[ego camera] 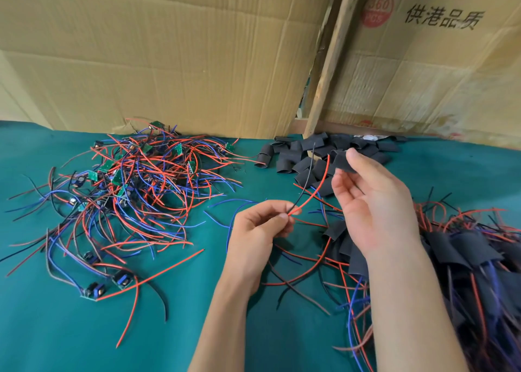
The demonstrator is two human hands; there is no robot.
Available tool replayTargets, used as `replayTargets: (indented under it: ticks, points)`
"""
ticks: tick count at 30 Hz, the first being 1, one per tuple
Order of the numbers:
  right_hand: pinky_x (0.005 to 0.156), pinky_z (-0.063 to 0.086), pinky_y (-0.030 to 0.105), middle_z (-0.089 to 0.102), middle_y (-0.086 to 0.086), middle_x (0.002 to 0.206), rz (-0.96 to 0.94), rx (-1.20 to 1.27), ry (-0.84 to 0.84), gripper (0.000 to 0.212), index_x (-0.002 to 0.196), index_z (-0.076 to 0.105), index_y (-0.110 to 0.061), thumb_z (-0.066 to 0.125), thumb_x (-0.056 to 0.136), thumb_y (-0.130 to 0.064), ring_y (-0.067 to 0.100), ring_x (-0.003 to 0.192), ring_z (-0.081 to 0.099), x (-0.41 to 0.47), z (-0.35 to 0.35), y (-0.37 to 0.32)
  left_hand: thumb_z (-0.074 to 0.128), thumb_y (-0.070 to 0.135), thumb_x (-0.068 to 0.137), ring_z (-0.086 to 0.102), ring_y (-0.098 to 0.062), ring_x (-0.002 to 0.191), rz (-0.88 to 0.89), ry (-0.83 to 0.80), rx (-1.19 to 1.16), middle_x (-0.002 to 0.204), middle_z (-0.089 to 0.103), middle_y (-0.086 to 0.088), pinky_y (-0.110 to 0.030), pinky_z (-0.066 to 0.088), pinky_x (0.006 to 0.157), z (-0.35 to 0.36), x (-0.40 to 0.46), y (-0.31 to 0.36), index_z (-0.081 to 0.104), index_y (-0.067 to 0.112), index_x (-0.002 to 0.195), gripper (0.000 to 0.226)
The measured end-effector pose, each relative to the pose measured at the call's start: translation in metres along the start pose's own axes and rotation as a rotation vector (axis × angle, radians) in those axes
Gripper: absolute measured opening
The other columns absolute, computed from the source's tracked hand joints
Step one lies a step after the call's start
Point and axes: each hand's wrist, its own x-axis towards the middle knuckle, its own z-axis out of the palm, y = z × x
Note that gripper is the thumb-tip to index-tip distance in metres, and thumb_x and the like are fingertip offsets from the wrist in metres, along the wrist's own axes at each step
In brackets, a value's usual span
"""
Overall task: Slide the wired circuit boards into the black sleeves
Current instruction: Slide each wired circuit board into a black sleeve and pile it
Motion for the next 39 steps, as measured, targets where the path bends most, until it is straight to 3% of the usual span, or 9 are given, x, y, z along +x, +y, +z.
replayTargets:
  ticks: [3, 11, 19, 27, 31, 39]
  points:
    - [0.067, 0.057, 0.022, 0.069, 0.003, 0.076, -0.033, -0.039, -0.016, 0.006, 0.083, 0.073, -0.01, 0.075, 0.089, -0.007, 0.014, 0.067, 0.067, -0.002, 0.001, 0.0, 0.054, -0.013, 0.092, 0.058, -0.01, 0.067, -0.008, -0.001, 0.013, 0.072, 0.068, -0.001, -0.017, 0.048, 0.068, 0.0, -0.001, 0.001, 0.075, 0.016, 0.075, 0.039]
    - [0.067, 0.056, 0.024, 0.07, 0.001, 0.074, -0.175, -0.249, -0.053, 0.013, 0.077, 0.078, -0.014, 0.077, 0.086, -0.006, 0.017, 0.067, 0.065, -0.003, 0.0, -0.01, 0.053, -0.015, 0.09, 0.059, -0.007, 0.063, -0.016, 0.027, 0.092, 0.068, 0.067, 0.0, -0.015, 0.048, 0.066, 0.004, -0.001, 0.001, 0.074, 0.004, 0.084, 0.028]
    - [0.063, 0.054, 0.023, 0.069, 0.001, 0.071, -0.237, -0.352, -0.103, 0.005, 0.084, 0.078, -0.012, 0.077, 0.087, -0.008, 0.017, 0.067, 0.063, -0.004, -0.005, -0.021, 0.056, -0.012, 0.086, 0.058, -0.01, 0.066, -0.007, 0.033, 0.125, 0.068, 0.069, 0.002, -0.015, 0.048, 0.067, 0.004, -0.001, 0.0, 0.077, 0.02, 0.068, 0.043]
    - [0.061, 0.053, 0.02, 0.075, 0.002, 0.074, -0.327, -0.583, -0.137, 0.009, 0.078, 0.08, -0.018, 0.082, 0.084, -0.012, 0.013, 0.065, 0.064, -0.002, -0.011, -0.023, 0.062, 0.003, 0.077, 0.057, -0.01, 0.065, -0.006, 0.048, 0.127, 0.067, 0.068, 0.001, -0.016, 0.047, 0.067, 0.006, -0.001, 0.0, 0.078, 0.02, 0.07, 0.024]
    - [0.058, 0.052, 0.019, 0.076, 0.002, 0.074, -0.351, -0.619, -0.12, 0.007, 0.077, 0.08, -0.021, 0.084, 0.08, -0.016, 0.011, 0.063, 0.065, 0.0, -0.013, -0.024, 0.059, 0.014, 0.069, 0.055, -0.013, 0.067, 0.005, 0.074, 0.135, 0.068, 0.068, 0.001, -0.024, 0.046, 0.068, 0.006, -0.002, -0.001, 0.079, 0.024, 0.07, 0.022]
    - [0.055, 0.05, 0.016, 0.075, 0.0, 0.071, -0.399, -0.714, -0.077, 0.006, 0.078, 0.079, -0.021, 0.085, 0.079, -0.021, 0.01, 0.063, 0.065, -0.001, -0.014, -0.027, 0.06, 0.015, 0.071, 0.054, -0.012, 0.067, 0.044, 0.105, 0.148, 0.068, 0.068, 0.005, -0.034, 0.045, 0.072, 0.005, -0.001, -0.003, 0.08, 0.026, 0.073, 0.023]
